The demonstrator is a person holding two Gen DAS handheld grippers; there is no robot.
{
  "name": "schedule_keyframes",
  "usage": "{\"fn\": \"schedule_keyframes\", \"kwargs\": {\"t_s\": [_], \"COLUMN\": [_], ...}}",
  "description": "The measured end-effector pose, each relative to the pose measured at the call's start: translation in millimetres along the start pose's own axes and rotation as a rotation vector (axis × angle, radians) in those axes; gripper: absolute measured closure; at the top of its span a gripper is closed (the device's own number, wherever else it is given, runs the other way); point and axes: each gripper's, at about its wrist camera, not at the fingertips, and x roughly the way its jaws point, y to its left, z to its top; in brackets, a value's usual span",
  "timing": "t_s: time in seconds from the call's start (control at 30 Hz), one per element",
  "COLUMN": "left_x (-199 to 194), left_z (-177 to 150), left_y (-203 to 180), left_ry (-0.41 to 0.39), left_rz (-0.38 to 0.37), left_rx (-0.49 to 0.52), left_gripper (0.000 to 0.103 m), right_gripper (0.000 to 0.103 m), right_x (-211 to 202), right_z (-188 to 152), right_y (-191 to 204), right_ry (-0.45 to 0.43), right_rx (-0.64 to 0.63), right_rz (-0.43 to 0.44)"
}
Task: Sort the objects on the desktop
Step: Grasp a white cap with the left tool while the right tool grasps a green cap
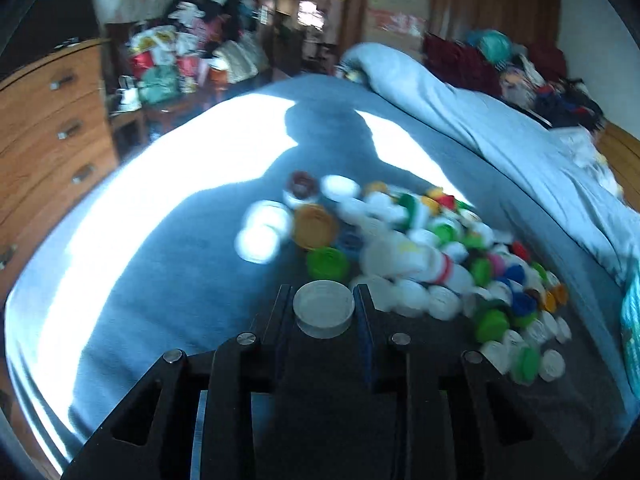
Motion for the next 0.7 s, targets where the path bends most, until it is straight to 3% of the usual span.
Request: {"fn": "schedule_keyframes", "kwargs": {"t_s": [0.13,0.23,0.53,0.6,0.7], "left_x": [6,7,9,11,11], "left_z": [-5,-5,-4,-3,-2], "left_y": [25,35,40,41,41], "left_ry": [0.0,-0.004,0.009,0.011,0.01], "left_rz": [0.038,0.035,-0.022,-0.027,-0.025], "left_rx": [-0.059,-0.091,-0.103,-0.099,-0.097], "left_gripper": [0.078,0.078,0.078,0.078,0.078], "right_gripper": [0.041,0.049,0.053,0.068,0.071], "right_x": [67,114,182,190,184], "right_z": [25,38,52,49,51], "right_y": [55,85,110,108,108], "right_ry": [0.045,0.082,0.155,0.168,0.151], "right_rx": [-0.09,-0.123,-0.19,-0.193,-0.184], "right_rz": [0.162,0.21,0.16,0.138,0.129]}}
